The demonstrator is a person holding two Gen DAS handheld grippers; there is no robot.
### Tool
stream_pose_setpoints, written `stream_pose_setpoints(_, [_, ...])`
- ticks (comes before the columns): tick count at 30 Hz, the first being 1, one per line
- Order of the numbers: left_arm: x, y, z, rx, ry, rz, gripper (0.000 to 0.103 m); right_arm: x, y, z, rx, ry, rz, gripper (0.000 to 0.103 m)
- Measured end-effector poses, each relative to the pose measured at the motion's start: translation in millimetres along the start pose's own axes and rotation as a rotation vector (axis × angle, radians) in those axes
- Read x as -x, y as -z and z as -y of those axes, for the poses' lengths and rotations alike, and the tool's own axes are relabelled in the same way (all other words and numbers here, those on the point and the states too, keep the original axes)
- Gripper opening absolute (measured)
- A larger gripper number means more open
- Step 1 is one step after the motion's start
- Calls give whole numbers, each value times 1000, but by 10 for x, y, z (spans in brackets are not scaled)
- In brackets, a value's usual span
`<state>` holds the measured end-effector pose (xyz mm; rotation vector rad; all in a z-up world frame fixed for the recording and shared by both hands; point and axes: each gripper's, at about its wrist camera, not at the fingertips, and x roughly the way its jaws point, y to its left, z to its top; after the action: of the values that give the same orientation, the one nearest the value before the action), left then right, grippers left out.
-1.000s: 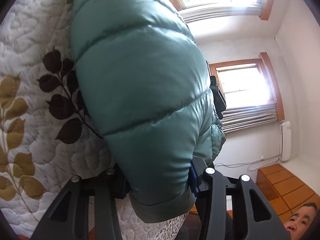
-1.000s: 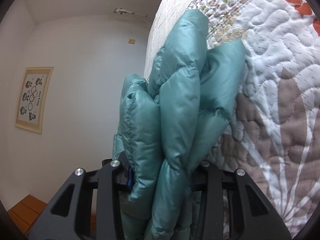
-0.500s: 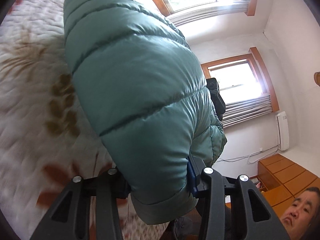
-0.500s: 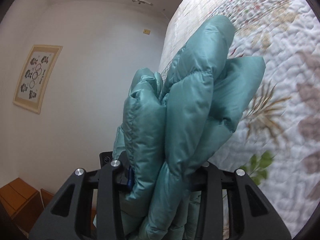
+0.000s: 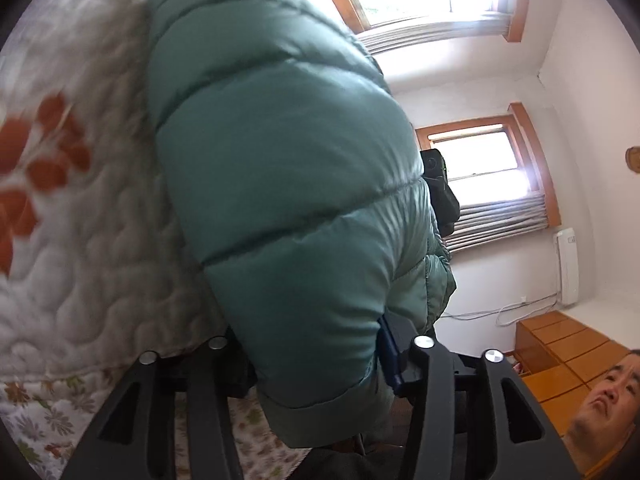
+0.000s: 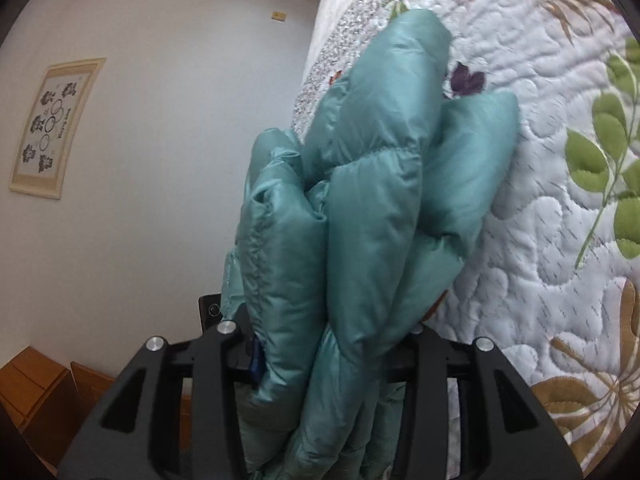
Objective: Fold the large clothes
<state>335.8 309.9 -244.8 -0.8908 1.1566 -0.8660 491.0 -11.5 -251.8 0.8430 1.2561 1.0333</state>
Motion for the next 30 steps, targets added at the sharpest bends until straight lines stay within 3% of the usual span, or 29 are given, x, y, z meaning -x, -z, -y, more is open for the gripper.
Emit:
stream_pose_setpoints(3, [32,18,-66,1,-16,18,72,51,19,34,-14,25,-3,74])
stream_pose_setpoints(5, [233,48,-52,3,-76,47,80,232,52,-37,12,52,29,78])
stream_pose_setpoints(6, [417,72,64,-13,-118,98,84,369,78,-129,37,72,58,78])
stream_pose_setpoints(9, [900,99,458,-103,-152,257,88,815,197,-551,182,200,203,67])
stream_pose_setpoints(11, [958,121,722,-174,-67,271,88,956,308,-932,315,205,235,49])
stream_pose_setpoints(13, [797,125,987,-241,54,239,88,877,382,-1196,388,218,225,40])
stream_pose_setpoints(14, [622,114,1112,-258,129,199,87,766,318,-1308,402,224,202,29])
stream_pose_setpoints(15, [422,88,1161,-260,188,153,87,672,338,-1286,400,232,177,25])
stream_pose_setpoints(18, [-66,52,1141,-232,157,68,81,388,254,-1109,359,310,123,24])
stream_pose_setpoints(19, [-175,11,980,-191,140,50,79,311,254,-1081,346,334,113,23])
stream_pose_setpoints(20, [-237,-2,880,-161,141,42,75,277,251,-951,310,337,107,12])
stream_pose_setpoints(22, [-243,-19,687,-125,155,48,67,186,332,-826,274,335,90,3])
stream_pose_setpoints(25, [-192,20,654,-116,161,37,69,170,427,-796,263,336,92,5])
stream_pose_setpoints(26, [-122,22,706,-126,154,43,72,206,434,-851,276,335,105,11])
stream_pose_setpoints(30, [270,-165,1043,-219,190,150,78,430,819,-1319,396,310,155,11])
